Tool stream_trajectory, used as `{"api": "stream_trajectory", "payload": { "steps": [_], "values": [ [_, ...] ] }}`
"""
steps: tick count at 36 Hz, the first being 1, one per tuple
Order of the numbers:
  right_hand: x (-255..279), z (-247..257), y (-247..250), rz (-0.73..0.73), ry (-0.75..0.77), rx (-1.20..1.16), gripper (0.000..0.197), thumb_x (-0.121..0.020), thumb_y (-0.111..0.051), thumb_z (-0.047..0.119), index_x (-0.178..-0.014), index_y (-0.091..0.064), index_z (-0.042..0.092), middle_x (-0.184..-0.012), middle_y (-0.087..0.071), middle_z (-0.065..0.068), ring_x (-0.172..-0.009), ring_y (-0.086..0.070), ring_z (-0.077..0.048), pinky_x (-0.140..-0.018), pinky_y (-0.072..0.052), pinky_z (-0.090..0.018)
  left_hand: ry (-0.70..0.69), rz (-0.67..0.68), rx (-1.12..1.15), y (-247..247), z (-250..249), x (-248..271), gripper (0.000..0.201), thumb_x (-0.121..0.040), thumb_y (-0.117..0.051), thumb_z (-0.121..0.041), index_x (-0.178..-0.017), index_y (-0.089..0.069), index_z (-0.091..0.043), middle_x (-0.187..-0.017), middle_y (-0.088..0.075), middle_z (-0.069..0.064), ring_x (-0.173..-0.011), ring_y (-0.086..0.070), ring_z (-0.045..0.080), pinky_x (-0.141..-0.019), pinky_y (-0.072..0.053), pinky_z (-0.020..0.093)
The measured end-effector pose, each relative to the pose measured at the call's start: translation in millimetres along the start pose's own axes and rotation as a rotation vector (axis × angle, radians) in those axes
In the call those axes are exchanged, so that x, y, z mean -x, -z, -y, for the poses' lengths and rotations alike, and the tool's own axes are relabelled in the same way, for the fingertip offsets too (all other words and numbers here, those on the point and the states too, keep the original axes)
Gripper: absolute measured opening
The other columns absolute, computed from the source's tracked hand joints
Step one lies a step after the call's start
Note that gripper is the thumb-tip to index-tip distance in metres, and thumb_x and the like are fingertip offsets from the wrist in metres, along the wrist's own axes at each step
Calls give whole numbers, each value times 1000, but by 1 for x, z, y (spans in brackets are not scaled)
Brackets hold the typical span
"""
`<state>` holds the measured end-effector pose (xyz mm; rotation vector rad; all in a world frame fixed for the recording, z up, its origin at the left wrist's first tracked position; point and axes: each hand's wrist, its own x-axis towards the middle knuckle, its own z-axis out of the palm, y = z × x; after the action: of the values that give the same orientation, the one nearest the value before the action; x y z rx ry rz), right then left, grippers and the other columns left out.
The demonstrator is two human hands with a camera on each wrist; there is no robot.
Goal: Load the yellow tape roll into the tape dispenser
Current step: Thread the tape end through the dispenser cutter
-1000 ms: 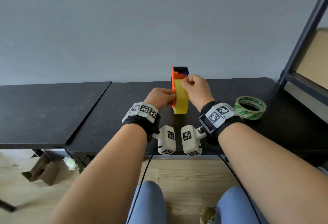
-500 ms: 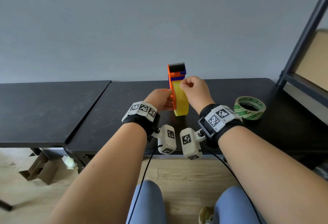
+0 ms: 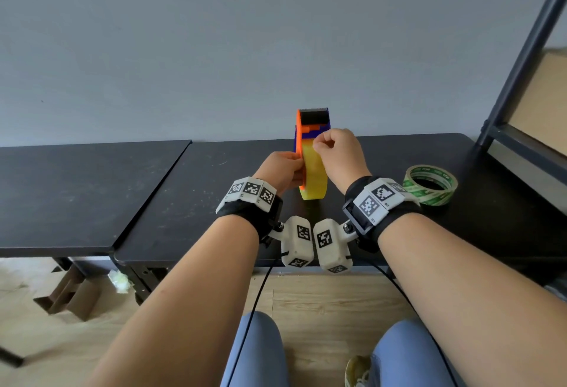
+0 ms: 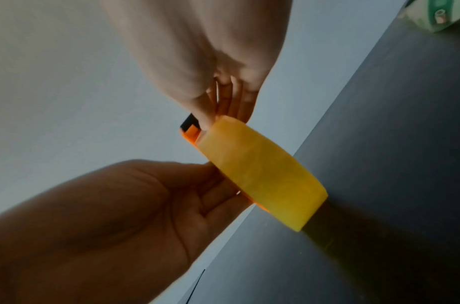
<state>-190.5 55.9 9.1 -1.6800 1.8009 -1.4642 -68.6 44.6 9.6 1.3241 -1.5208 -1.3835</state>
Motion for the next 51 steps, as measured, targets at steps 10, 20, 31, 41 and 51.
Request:
{"api": "stream_trajectory", "payload": {
  "steps": [10, 20, 31, 41, 51],
  "values": [
    [-1, 1, -3, -84, -3, 64, 17, -94, -53, 15, -95, -69, 8, -111, -62, -12, -97, -62, -24, -78, -44, -27, 57, 5, 52, -5, -3, 4, 29, -98, -45, -6, -119, -60, 6, -103, -64, 22, -93, -63, 32, -103, -49, 48],
    [0, 1, 2, -121, 28, 63, 15, -92, -58, 17, -92, -71, 9, -108, -65, -12, -98, -62, -23, -80, -47, -28, -13, 20, 135, 2, 4, 5, 49, -88, -67, -34, -125, -61, -1, -117, -70, 17, -105, -69, 30, -98, -53, 44],
    [3, 5, 8, -70, 139, 215, 17, -93, -54, 13, -95, -69, 8, -106, -64, -11, -101, -59, -25, -86, -48, -34, -75, 26, -39, 6, 3, 2, 46, -61, -75, -47, -92, -75, -14, -105, -75, 13, -105, -69, 31, -103, -49, 47],
    [-4, 13, 12, -131, -9, 81, 20, -95, -49, 15, -102, -65, 7, -108, -68, -8, -102, -62, -24, -87, -49, -36, -105, 61, -206, 5, -5, 13, 30, -88, -67, -25, -115, -70, -14, -113, -72, 1, -96, -63, 11, -91, -41, 26],
    [-10, 15, 15, -58, 8, 60, 15, -91, -54, 13, -93, -68, 8, -98, -70, -5, -90, -61, -20, -76, -45, -27, -84, -70, -360, -7, -14, 7, 40, -92, -39, -10, -129, -53, -13, -137, -55, 14, -125, -51, 33, -105, -41, 41]
  ]
}}
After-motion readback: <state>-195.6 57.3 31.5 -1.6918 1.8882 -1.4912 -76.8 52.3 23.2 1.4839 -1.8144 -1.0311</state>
